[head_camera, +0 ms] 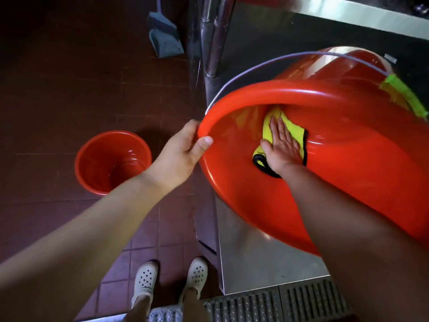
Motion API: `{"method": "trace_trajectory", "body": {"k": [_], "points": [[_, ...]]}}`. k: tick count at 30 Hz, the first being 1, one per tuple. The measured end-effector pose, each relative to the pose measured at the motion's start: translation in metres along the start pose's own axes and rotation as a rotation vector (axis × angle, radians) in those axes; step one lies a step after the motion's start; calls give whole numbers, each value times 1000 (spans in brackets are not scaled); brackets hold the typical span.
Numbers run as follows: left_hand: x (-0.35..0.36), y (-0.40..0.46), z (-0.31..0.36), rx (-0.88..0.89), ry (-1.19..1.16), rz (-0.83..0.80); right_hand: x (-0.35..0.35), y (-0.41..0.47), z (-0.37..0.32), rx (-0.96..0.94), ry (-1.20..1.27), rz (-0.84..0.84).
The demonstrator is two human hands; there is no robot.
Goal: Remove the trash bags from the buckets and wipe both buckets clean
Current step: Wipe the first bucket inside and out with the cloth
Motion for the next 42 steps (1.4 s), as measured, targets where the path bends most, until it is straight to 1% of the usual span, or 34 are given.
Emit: {"method": "trace_trajectory", "body": {"k": [2,4,5,6,8,12,14,16,19,21,25,27,29,31,32,35,36,38,39,42], "points": [[12,-14,-26,-160,-133,35,1,1,-2,0,-11,-14],[38,-36,-53,-363,-324,20,3,-2,-6,46,-6,-31],[48,-44,-61,-417,-383,28,3,-7,-11,85,6,-29],[54,-48,-66,-432,-411,39,4,-16,-19,121,24,-22],[60,-51,-68,-409,-461,57,7,-47,-43,118,50,-1],[57,-54,-78,-413,-509,115,18,-139,-94,-106,3,41],[56,-55,-78,-389,-473,127,20,-171,-105,-200,-62,76],[50,-54,-75,-337,-387,157,18,-176,-102,-230,-72,82],[41,-52,-67,-269,-231,163,13,-145,-79,-141,-48,64],[37,-48,-56,-233,-200,149,12,-116,-60,-60,-16,45],[24,-26,-31,-114,-120,181,7,-60,-17,46,29,-20],[18,-16,-15,-44,-31,169,5,-39,4,104,20,-50],[15,-11,-9,-21,-4,145,6,-25,19,137,-15,-75],[18,-12,-17,-47,-40,149,8,-19,23,122,-58,-77],[23,-15,-27,-96,-75,142,8,-17,23,111,-64,-78],[55,-35,-61,-343,-291,48,10,-23,15,125,-33,-95],[63,-42,-68,-383,-317,39,9,-28,10,135,-19,-89],[68,-49,-74,-378,-335,64,9,-48,-7,129,2,-58],[68,-50,-75,-369,-344,85,9,-65,-20,95,1,-30],[65,-50,-78,-393,-346,140,16,-129,-65,-78,-26,52]]}}
Point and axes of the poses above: each hand's wrist, its own y-axis towards the middle knuckle, its own x-axis out of the palm, z = x × y, the point moved 8 cm from there along y, towards the middle knuckle, and after that the axes turned 5 degrees about -y, right-handed, at the moved point
